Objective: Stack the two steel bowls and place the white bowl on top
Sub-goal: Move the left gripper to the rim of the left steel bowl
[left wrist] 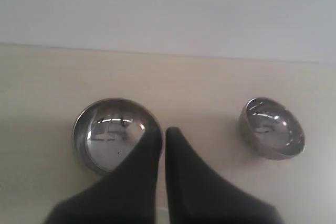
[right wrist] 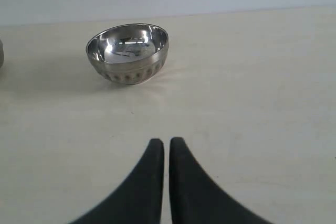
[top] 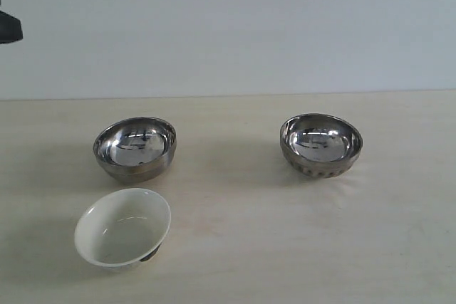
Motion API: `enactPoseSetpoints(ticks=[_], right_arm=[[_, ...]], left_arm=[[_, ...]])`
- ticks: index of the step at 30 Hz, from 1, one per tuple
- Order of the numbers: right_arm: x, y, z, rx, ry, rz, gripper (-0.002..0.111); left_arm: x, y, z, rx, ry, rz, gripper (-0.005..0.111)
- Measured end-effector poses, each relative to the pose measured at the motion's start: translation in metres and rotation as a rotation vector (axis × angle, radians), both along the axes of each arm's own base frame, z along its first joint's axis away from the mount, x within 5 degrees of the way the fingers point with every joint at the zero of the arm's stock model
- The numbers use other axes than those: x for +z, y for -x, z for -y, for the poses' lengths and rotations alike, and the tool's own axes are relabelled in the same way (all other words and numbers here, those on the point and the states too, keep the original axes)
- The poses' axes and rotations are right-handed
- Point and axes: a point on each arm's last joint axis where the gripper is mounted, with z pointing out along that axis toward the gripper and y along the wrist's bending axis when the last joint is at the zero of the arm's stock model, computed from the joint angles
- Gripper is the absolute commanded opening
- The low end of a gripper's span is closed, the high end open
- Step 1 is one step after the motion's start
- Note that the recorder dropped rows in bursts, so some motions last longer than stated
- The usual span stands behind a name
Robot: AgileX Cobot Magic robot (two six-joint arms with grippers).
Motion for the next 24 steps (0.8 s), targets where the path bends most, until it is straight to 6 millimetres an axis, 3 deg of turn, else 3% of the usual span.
enactPoseSetpoints(ticks=[4, 6, 7, 15, 24], right_arm=[[0.0, 0.0, 0.0, 0.0, 0.0, 0.0, 0.0], [0.0, 0.0, 0.0, 0.0, 0.0, 0.0, 0.0], [0.0, 0.0, 0.0, 0.0, 0.0, 0.0, 0.0], [0.0, 0.0, 0.0, 0.0, 0.0, 0.0, 0.0], [0.0, 0.0, 0.0, 0.0, 0.0, 0.0, 0.0]], left_arm=[[-0.038, -0.034, -0.002, 0.023, -0.024, -0.118, 0.031], [-0.058, -0.048, -0.003, 0.036, -0.033, -0.172, 0.06], [-0.07, -0.056, -0.004, 0.049, -0.038, -0.2, 0.067], [-0.13, -0.099, -0.007, 0.1, -0.048, -0.327, 0.07], [-0.163, -0.147, 0.002, 0.081, -0.017, -0.391, 0.07]])
